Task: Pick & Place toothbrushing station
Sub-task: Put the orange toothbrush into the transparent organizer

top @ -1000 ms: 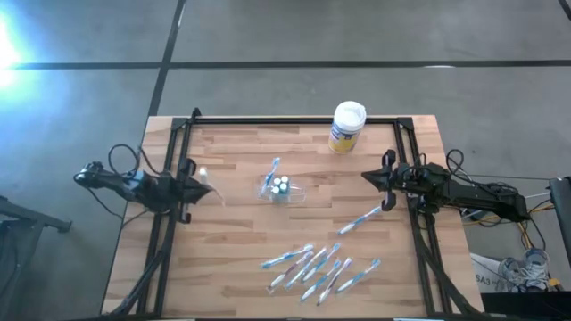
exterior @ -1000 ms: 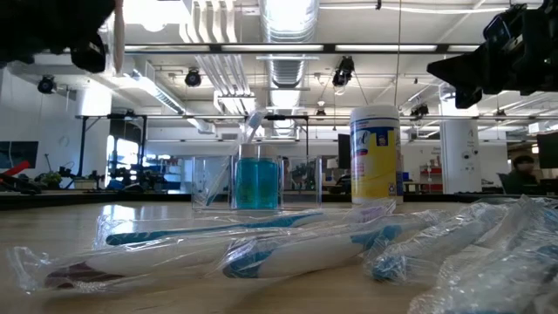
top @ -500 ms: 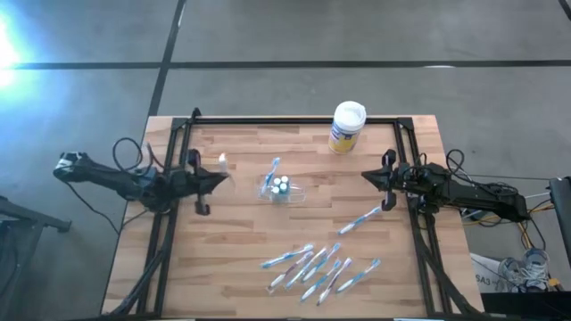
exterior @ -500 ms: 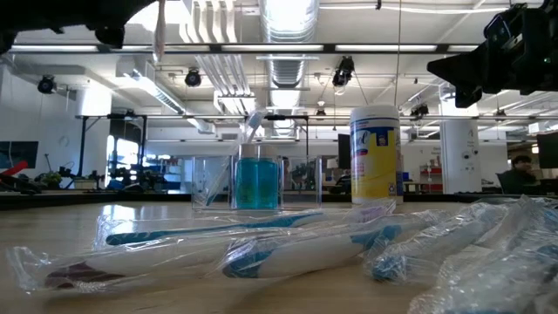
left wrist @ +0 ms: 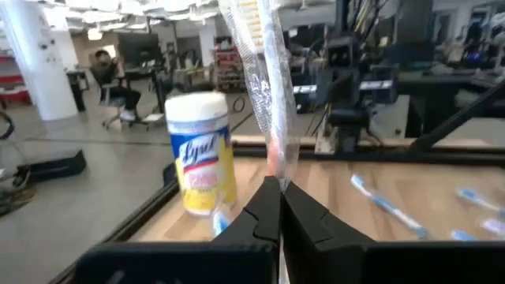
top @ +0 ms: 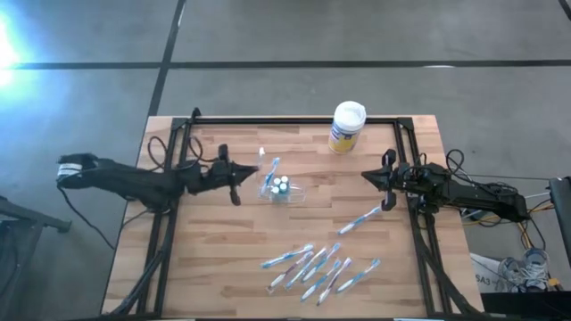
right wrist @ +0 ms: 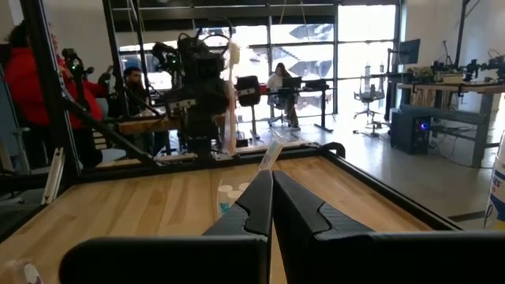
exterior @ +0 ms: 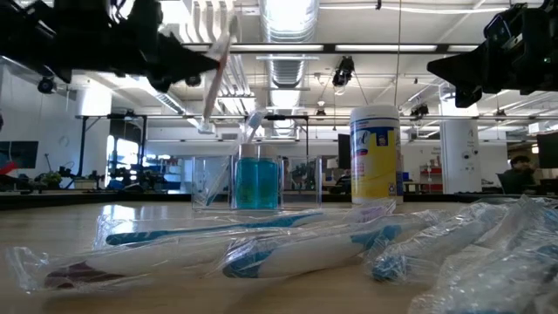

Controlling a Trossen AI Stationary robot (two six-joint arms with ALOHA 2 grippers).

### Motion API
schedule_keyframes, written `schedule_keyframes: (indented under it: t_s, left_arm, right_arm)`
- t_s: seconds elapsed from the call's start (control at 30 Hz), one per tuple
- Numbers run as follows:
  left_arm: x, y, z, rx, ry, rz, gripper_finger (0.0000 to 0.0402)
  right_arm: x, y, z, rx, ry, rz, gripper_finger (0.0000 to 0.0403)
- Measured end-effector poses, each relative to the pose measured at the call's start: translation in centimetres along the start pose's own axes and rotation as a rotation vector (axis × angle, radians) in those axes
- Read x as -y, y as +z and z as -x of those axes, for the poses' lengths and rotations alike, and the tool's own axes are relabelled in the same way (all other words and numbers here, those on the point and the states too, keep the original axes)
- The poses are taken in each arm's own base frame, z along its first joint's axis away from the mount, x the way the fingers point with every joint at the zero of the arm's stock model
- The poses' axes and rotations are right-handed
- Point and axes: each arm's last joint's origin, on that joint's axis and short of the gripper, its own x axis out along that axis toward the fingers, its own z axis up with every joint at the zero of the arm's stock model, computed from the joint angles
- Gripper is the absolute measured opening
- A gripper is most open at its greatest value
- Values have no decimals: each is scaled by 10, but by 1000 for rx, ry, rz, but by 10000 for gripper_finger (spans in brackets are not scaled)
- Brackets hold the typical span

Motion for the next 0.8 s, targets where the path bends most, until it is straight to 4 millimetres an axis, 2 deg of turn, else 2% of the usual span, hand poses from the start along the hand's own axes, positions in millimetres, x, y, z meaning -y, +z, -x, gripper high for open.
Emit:
schedule_keyframes:
  t_s: [0.4, 0.8]
  left_arm:
    - [4, -39, -24, -71, -1, 34, 0]
    - [4, -72, -33, -187, 106, 119, 0]
  right_arm:
    - [0, 0, 0, 0, 0, 14, 8]
    - [0, 0, 0, 0, 0, 8, 8]
